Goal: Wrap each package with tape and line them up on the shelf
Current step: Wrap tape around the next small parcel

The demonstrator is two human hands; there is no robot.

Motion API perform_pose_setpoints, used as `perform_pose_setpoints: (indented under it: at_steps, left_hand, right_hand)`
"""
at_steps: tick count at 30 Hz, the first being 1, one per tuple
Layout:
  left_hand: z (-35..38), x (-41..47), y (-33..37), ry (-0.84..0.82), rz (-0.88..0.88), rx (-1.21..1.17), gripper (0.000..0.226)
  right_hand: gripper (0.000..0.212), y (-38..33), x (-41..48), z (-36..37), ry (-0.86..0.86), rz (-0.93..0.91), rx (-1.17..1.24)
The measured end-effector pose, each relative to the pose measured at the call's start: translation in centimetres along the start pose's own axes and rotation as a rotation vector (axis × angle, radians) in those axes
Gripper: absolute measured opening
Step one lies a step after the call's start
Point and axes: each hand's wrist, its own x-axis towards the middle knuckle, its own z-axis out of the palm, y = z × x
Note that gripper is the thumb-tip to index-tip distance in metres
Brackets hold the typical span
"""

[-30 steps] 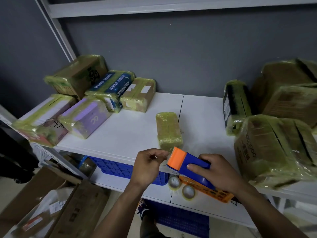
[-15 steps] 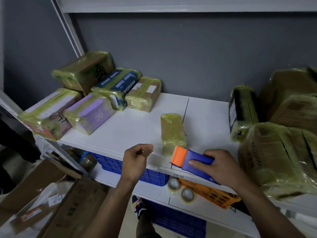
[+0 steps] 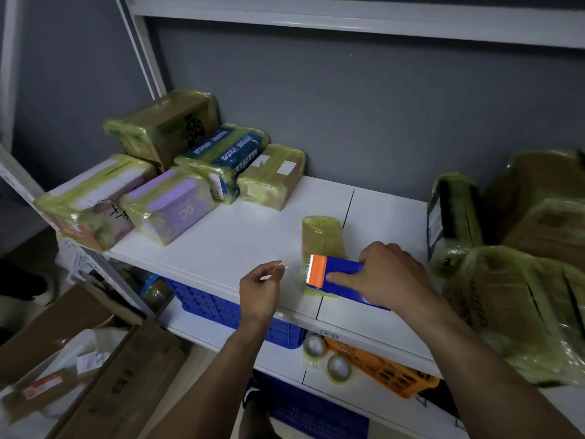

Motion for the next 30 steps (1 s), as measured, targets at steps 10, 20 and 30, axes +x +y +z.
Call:
perform_pose_setpoints:
  at_steps: [10, 20, 30]
  left_hand:
    - [2.6, 1.4, -1.1, -0.095, -0.135, 0.032, 0.015]
    - [2.1, 0.8, -1.2, -0.113, 0.053, 0.044, 0.017]
    - [0.1, 0.9, -1.1, -0.428, 0.329, 0.212, 0.045]
  right_hand:
    - [0.070, -0.7, 1.7, -0.1, -0.060, 0.079, -0.070]
    - [0.071, 0.5, 2.5, 0.9, -0.105, 0.091, -0.015]
    - [0.068, 0.9, 2.5, 1.0, -0.118, 0.082, 0.000]
